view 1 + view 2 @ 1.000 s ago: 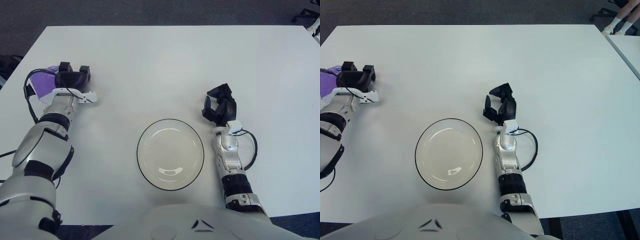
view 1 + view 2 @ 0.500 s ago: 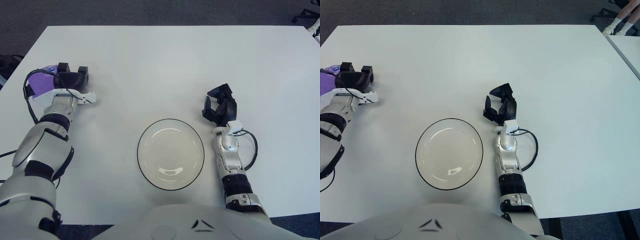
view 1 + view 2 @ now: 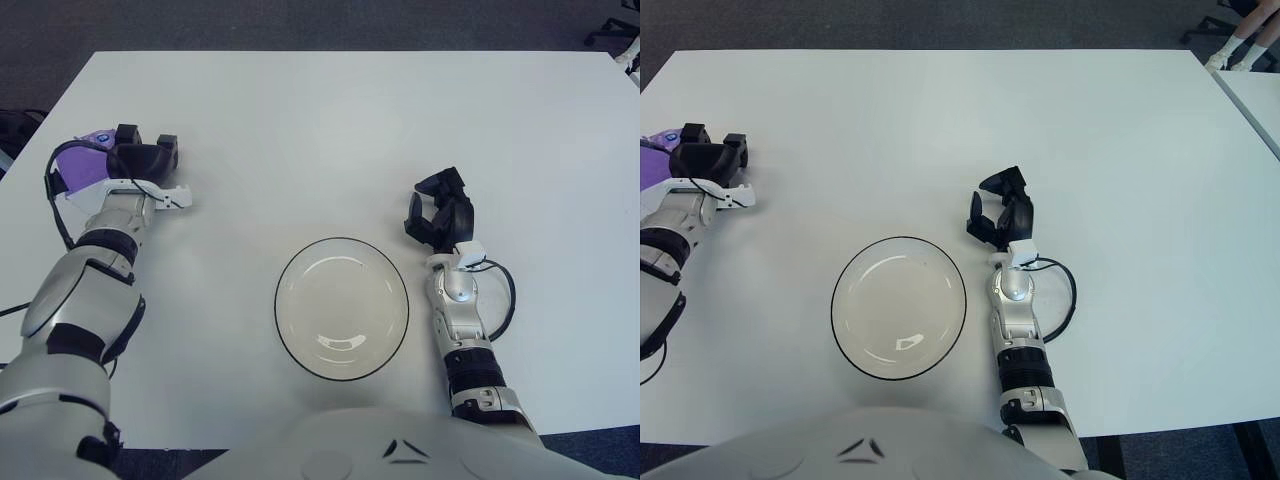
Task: Put the tissue paper into the plate.
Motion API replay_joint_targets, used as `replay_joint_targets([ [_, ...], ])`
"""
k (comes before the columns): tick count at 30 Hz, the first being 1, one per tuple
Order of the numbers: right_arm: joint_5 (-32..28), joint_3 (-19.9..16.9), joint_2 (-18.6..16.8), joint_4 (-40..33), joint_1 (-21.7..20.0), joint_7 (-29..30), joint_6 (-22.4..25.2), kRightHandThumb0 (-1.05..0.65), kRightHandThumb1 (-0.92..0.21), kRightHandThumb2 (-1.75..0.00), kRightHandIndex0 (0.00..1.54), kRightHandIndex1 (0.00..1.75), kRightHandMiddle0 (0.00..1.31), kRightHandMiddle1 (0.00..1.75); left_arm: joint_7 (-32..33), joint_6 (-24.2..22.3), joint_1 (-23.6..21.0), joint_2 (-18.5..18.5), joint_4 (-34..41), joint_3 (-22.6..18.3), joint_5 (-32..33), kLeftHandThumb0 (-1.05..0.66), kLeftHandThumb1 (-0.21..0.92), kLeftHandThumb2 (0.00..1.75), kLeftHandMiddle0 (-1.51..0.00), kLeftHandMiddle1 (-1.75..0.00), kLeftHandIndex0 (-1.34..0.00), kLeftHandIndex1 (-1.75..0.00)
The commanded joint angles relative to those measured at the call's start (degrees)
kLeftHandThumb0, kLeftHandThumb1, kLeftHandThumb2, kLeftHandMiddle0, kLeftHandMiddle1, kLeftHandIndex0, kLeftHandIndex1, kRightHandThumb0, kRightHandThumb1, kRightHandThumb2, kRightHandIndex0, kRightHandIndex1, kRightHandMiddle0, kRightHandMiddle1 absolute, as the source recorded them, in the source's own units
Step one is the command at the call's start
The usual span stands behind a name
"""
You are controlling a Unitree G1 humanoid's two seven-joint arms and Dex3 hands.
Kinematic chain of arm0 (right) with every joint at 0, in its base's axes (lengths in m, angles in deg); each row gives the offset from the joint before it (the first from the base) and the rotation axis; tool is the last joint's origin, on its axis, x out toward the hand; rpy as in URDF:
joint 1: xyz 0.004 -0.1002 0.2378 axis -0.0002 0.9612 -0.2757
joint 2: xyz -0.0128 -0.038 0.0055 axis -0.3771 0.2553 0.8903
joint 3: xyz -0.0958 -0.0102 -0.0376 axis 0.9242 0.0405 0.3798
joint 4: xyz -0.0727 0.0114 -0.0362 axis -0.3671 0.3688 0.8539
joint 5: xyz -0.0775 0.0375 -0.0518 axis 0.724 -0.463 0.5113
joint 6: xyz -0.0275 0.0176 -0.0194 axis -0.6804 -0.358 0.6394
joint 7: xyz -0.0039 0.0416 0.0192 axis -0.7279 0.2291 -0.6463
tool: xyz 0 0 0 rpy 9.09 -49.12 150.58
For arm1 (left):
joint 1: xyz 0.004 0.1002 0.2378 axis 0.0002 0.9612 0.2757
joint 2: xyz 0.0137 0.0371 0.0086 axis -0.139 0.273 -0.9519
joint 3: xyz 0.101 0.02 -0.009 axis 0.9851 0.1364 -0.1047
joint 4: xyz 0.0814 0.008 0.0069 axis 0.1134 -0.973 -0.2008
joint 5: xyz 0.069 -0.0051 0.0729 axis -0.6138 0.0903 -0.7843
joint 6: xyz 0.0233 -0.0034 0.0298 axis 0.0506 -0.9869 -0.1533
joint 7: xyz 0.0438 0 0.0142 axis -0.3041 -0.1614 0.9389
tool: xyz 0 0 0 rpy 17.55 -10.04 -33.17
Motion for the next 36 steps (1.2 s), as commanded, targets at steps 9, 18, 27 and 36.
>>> replay_joint_targets([
  [9, -0.75, -1.79, 1.43, 7.81, 8.59, -0.66, -0.56, -0.41, -0.54, -1.04, 0.64, 1.58, 0.44, 1.75, 5.96, -1.06, 8.39, -4.7, 14.99, -1.33, -1.81, 0.0, 0.05, 1.61, -0.84, -1.67, -0.58, -1.75],
  [18, -0.25, -1.57, 1.58, 8.69, 8.09, -0.74, -0.67, -0.41, -0.55, -1.02, 0.63, 1.57, 0.43, 1.75, -2.43, -8.55, 20.28, -8.71, 44.85, -14.84, 4.56, -0.01, 0.07, 1.59, -0.81, -1.74, -0.57, -1.69],
  [27, -0.55, -1.3, 1.53, 9.5, 7.39, -1.42, -0.37, -0.41, -0.58, -1.0, 0.62, 1.53, 0.41, 1.75, -13.54, -8.86, 28.39, -13.19, 66.08, -25.64, 8.15, -0.42, 0.39, 1.2, -0.53, -1.75, -0.39, -1.74],
  [36, -0.12, -1.04, 1.52, 9.28, 7.08, -1.58, 0.77, -0.41, -0.58, -0.99, 0.62, 1.51, 0.41, 1.75, -27.23, -6.06, 33.49, -18.13, 73.47, -33.97, 14.07, -0.98, 0.62, 0.72, -0.02, -1.21, -0.01, -0.67],
])
